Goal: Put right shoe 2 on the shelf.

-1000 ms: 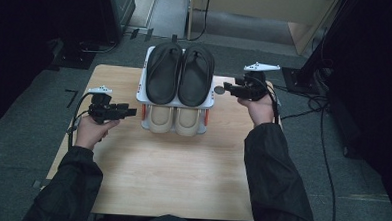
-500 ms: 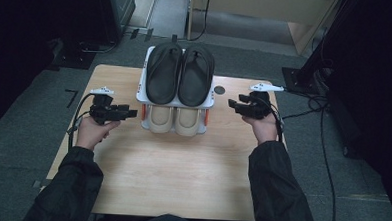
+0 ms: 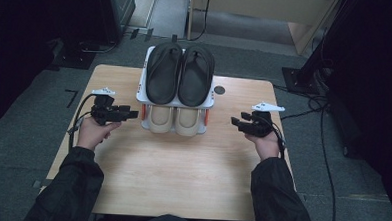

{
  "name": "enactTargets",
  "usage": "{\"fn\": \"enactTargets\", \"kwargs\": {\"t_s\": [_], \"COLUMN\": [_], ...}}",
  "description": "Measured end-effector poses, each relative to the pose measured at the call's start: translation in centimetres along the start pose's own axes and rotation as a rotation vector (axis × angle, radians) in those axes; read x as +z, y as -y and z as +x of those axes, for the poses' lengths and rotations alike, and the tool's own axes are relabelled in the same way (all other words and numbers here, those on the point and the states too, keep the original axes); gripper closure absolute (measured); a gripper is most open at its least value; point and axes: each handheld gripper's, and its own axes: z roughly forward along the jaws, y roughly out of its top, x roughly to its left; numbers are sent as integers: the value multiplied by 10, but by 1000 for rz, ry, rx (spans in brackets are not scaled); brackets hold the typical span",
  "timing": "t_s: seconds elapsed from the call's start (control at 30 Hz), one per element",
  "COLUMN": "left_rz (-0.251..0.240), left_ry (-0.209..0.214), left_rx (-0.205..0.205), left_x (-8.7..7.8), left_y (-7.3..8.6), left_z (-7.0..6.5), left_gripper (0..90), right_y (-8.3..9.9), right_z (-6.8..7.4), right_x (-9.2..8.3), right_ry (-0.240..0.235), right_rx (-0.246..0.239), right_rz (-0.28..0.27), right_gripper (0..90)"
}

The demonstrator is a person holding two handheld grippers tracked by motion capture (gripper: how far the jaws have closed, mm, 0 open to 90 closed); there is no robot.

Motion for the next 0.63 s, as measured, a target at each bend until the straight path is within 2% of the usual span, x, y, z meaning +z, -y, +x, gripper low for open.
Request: {"fn": "enactTargets", "kwargs": {"t_s": [0.3, 0.33, 0.4, 0.63], "left_rz": [0, -1, -15, -22], "left_ry": [-8, -9, -10, -18], "left_rx": [-5, -3, -4, -1], "left_x": [0, 0, -1, -1], "left_y": [0, 0, 1, 3], "left_z": [0, 0, 0, -1], "left_gripper": [431, 430, 430, 418], "right_y": [20, 22, 23, 25], "right_z": [-1, -2, -1, 1], "right_x": [2, 3, 4, 8], "right_ry": [-5, -6, -13, -17], "right_rx": [24, 16, 31, 5], "right_rz": [12, 8, 20, 26], "right_gripper": [470, 469, 468, 453]}}
